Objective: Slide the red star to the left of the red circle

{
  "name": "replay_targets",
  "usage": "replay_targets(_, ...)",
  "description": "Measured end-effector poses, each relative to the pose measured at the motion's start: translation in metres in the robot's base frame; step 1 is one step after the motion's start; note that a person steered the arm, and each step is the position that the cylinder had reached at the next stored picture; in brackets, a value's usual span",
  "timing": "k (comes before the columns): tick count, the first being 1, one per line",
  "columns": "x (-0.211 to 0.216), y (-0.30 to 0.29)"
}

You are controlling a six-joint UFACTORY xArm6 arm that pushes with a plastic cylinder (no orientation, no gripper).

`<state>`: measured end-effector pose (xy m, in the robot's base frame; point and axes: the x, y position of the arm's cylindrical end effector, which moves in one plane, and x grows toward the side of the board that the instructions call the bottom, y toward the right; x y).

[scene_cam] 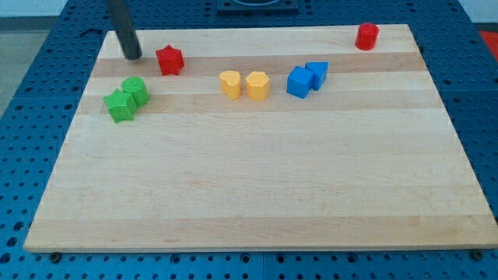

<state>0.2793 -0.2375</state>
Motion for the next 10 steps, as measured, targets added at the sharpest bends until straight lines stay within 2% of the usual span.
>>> replay_targets(1,0.010,0.027)
replay_targets(4,-0.006,0.246)
replay_targets(6,-0.002,0.270)
replay_targets(8,-0.009,0.356)
replay_targets(10,-0.014,0.372)
